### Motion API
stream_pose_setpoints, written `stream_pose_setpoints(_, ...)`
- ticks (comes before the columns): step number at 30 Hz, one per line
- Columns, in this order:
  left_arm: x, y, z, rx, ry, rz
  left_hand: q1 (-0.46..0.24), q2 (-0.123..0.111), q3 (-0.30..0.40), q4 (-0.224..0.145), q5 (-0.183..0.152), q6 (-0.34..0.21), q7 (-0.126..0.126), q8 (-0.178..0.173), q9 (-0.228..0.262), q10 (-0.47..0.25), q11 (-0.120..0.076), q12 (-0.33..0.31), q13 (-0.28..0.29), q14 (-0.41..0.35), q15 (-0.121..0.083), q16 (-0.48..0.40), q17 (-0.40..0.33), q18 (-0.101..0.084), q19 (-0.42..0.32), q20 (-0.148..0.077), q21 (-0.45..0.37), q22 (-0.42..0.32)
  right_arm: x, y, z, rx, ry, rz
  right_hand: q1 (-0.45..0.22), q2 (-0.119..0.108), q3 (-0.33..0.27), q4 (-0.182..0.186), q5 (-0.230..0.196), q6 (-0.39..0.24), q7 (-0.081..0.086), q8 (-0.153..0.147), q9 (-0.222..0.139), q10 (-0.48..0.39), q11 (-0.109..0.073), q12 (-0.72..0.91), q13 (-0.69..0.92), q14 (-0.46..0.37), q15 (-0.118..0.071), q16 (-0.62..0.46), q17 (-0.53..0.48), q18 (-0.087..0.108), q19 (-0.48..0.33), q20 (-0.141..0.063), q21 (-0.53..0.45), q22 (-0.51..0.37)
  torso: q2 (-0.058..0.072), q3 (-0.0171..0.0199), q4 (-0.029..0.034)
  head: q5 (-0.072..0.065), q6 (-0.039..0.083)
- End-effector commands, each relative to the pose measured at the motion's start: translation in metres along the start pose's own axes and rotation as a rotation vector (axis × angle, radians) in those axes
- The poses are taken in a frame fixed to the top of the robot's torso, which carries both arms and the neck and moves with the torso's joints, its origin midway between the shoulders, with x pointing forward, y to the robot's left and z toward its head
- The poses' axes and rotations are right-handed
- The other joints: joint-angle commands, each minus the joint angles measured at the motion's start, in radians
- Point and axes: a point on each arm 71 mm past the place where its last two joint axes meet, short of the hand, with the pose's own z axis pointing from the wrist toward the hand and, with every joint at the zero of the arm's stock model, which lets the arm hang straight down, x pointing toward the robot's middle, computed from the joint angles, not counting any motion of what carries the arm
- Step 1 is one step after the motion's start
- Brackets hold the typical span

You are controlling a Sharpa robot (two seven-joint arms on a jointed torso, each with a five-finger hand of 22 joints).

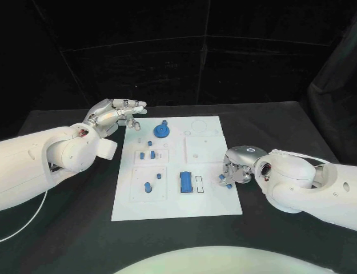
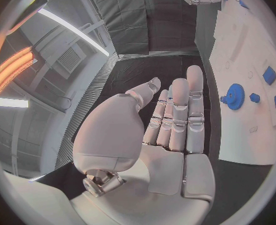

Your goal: Assemble the parts on the task board

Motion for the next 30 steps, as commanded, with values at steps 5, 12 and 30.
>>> stream_pose_setpoints(5, 0.001, -0.001, 0.000, 0.002, 0.013, -0.008, 0.008, 0.003, -0.003, -0.001, -0.003, -0.004, 0.002, 0.004, -0.001, -0.004, 0.000, 0.002, -0.002, -0.005, -0.001, -0.002, -0.001, 0.013, -0.005, 0.003, -0.006, -0.001, 0.009, 0.003, 0.002, 0.003, 0.039, -0.111, 0.014, 0.011, 0.005, -0.007, 0.006, -0.004, 0.001, -0.008, -0.004, -0.005, -0.003, -0.007, -0.003, 0.050, 0.000, -0.005, -0.002, 0.002, -0.007, -0.002, -0.006, 0.081, 0.000, -0.0006, 0.0000, 0.002, 0.000)
stream_pose_setpoints(12, 0.001, -0.001, -0.001, 0.002, 0.012, -0.008, 0.008, 0.003, -0.004, -0.001, -0.003, -0.005, 0.002, 0.004, -0.001, -0.005, 0.001, 0.002, -0.002, -0.005, -0.001, -0.002, -0.002, 0.013, -0.005, 0.003, -0.006, -0.001, 0.008, 0.004, 0.000, 0.015, 0.019, 0.002, 0.105, 0.115, 0.110, -0.040, -0.024, -0.001, -0.009, -0.023, -0.006, -0.002, -0.014, -0.008, -0.001, 0.054, -0.010, 0.002, 0.012, -0.001, 0.003, -0.010, 0.001, 0.093, 0.000, 0.0007, 0.0003, 0.003, 0.001)
stream_pose_setpoints(30, 0.001, -0.001, 0.000, 0.002, 0.013, -0.008, 0.009, 0.003, -0.004, -0.002, -0.003, -0.005, 0.002, 0.004, -0.001, -0.006, 0.001, 0.003, -0.002, -0.005, 0.000, -0.001, -0.002, 0.013, -0.005, 0.003, -0.006, -0.002, 0.008, 0.014, -0.016, 0.080, 0.060, 0.514, 0.033, 0.072, 0.221, -0.004, -0.047, 0.010, -0.007, -0.049, -0.010, 0.013, -0.010, 0.001, 0.013, 0.057, -0.007, 0.009, 0.027, -0.003, 0.013, -0.009, 0.009, 0.105, 0.001, 0.0001, 0.0000, 0.006, 0.000)
